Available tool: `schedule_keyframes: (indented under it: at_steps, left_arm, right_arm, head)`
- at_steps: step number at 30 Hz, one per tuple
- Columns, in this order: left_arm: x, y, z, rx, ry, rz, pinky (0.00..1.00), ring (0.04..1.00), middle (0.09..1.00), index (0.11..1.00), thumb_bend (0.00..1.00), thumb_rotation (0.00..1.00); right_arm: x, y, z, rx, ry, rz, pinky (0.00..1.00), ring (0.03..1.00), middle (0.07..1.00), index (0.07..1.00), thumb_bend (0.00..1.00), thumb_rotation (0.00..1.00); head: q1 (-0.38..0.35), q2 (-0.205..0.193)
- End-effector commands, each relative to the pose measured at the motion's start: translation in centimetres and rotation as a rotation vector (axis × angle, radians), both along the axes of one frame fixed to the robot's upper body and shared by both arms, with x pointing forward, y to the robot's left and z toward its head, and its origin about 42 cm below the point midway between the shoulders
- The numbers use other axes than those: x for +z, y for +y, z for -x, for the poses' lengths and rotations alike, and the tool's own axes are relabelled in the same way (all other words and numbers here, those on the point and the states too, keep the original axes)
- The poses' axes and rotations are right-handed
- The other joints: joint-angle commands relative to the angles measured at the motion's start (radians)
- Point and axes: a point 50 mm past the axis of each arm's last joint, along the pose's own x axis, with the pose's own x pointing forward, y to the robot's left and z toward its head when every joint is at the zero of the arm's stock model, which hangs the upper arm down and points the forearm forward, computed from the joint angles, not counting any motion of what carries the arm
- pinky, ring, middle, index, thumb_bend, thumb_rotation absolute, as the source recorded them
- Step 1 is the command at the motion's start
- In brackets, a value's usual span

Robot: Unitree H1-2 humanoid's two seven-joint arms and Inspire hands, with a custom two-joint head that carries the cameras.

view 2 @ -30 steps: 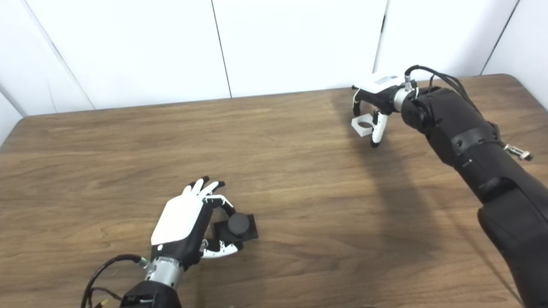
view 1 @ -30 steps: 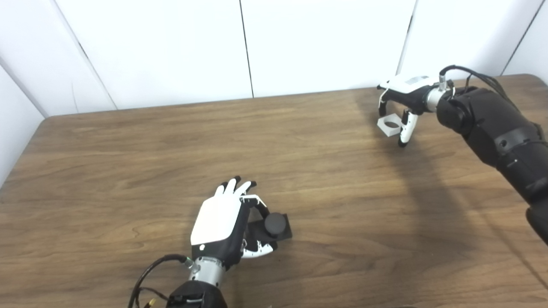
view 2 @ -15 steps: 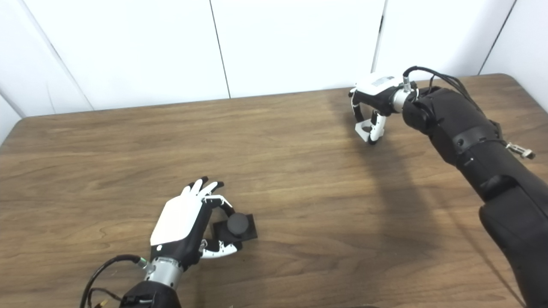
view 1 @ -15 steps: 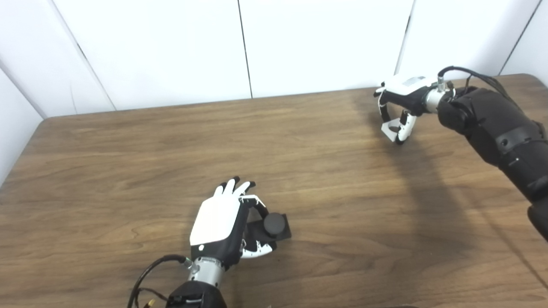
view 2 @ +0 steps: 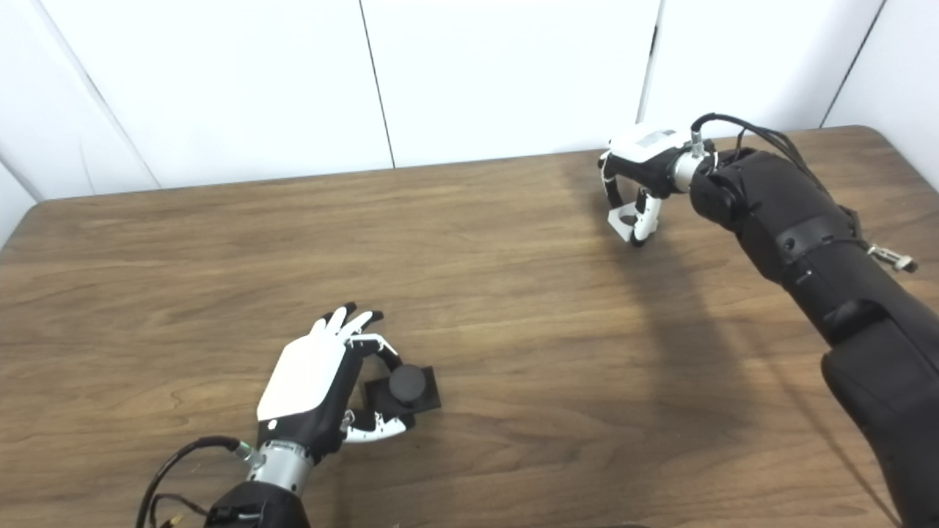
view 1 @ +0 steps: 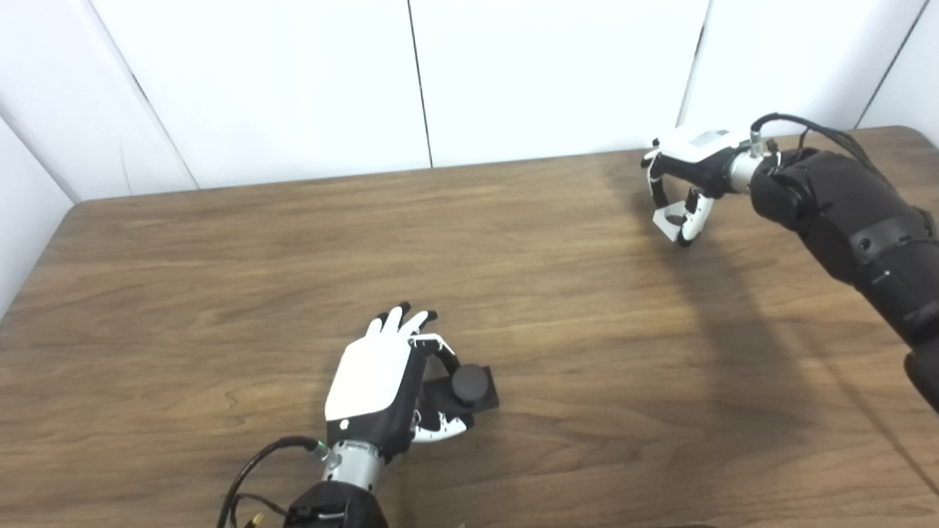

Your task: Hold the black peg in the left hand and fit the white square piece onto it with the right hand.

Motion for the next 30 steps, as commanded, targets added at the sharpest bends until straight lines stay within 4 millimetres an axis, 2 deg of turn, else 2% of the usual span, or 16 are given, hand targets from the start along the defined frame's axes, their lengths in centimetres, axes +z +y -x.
schedule_keyframes:
  at_steps: [1,9,20,30]
  left_arm:
    - [0.2,0.1,0.1,0.017,-0.02,0.0,1.0,1.0,0.922,0.493,0.51,0.06]
    - [0.2,0.1,0.1,0.017,-0.016,-0.009,1.0,1.0,0.924,0.493,0.51,0.06]
    - [0.2,0.1,0.0,0.029,-0.014,0.01,1.0,1.0,0.926,0.492,0.51,0.05]
    - [-0.1,0.1,0.1,0.031,-0.014,0.0,1.0,1.0,0.925,0.492,0.51,0.06]
  right_arm:
    - [3.3,-0.3,-0.6,0.012,-0.084,-0.018,1.0,0.998,0.904,0.487,0.53,0.14]
    - [4.6,0.1,0.4,0.036,-0.106,-0.025,1.0,0.998,0.91,0.487,0.53,0.14]
    - [6.4,1.5,3.7,0.097,-0.152,-0.076,1.0,0.996,0.909,0.488,0.53,0.14]
    - [8.2,4.8,7.8,0.208,-0.18,-0.117,1.0,1.0,0.903,0.489,0.53,0.14]
  head:
    - [0.0,0.001]
    - [0.02,0.008]
    - [0.036,0.009]
    - [0.033,-0.001]
